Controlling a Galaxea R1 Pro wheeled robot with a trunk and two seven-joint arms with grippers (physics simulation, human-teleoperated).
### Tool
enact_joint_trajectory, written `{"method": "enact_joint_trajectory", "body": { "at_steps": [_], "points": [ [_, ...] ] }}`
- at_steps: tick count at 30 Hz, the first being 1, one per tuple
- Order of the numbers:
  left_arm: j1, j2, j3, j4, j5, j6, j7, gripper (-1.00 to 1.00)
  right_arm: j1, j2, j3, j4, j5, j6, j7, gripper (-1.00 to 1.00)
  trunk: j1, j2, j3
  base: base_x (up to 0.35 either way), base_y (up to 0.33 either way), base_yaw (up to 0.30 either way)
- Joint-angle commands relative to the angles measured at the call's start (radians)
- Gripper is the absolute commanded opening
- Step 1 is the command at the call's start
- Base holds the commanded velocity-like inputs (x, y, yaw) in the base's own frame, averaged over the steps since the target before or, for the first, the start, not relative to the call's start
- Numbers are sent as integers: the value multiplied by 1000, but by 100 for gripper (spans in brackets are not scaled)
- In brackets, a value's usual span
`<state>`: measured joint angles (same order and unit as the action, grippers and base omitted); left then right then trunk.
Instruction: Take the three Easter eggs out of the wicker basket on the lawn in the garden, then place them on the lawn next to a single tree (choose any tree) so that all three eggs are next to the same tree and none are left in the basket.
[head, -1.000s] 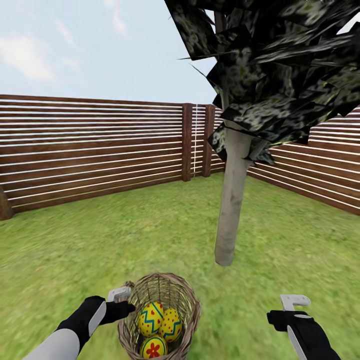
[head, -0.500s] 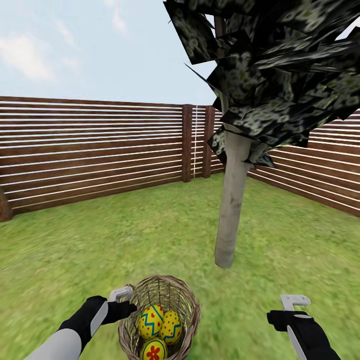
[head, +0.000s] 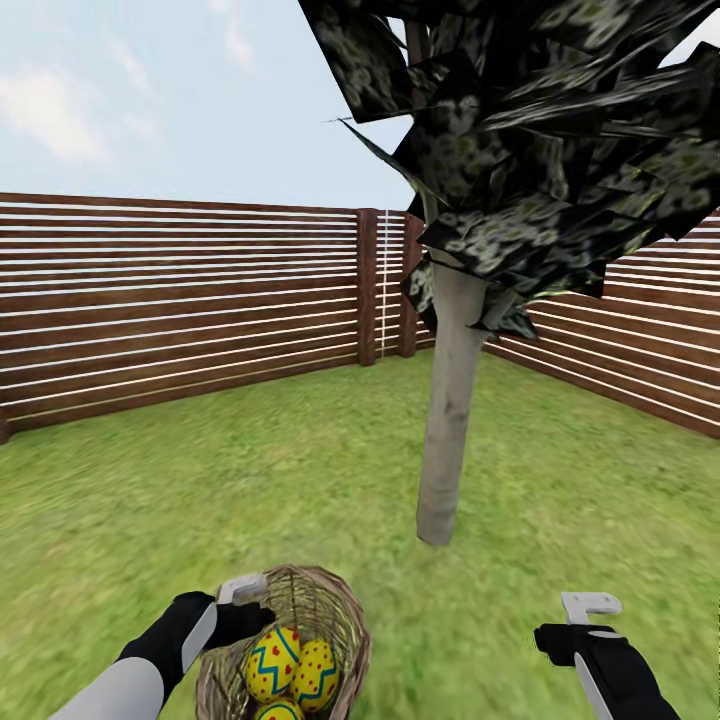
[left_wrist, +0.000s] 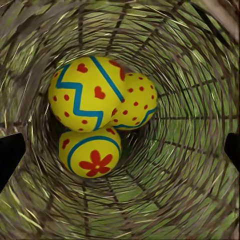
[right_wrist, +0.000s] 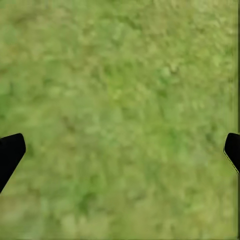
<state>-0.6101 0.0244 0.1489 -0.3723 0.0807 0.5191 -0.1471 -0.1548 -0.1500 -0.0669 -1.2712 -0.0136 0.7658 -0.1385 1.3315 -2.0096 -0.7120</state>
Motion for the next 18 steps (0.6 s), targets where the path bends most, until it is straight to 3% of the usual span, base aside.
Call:
{"method": "enact_joint_trajectory", "body": {
  "at_steps": [1, 3, 7, 9, 13, 18],
  "points": [
    [0, 2, 5, -1, 7, 12, -5, 100, -1, 0, 1, -1, -2, 4, -3, 100, 0, 0, -1, 181, -275, 0],
    [0, 16, 7, -9, 7, 17, -30, 100, -1, 0, 1, 0, -2, 4, -3, 100, 0, 0, -1, 181, -276, 0],
    [0, 97, 7, -15, 9, 20, -70, 100, 0, -1, 1, 0, -2, 5, -2, 100, 0, 0, -1, 181, -276, 0],
    [0, 121, 5, -12, 8, 20, -84, 100, -1, -2, 1, 0, -2, 6, -3, 100, 0, 0, -1, 182, -276, 0],
    [0, 129, 3, -4, 8, 19, -89, 100, -1, -2, 3, 3, -1, 6, -3, 100, 0, 0, -1, 164, -246, 0],
    [0, 128, 2, -1, 5, 19, -89, 100, -1, -3, 2, 20, -2, 5, -2, 100, 0, 0, -1, 35, -52, 0]
  ]
}}
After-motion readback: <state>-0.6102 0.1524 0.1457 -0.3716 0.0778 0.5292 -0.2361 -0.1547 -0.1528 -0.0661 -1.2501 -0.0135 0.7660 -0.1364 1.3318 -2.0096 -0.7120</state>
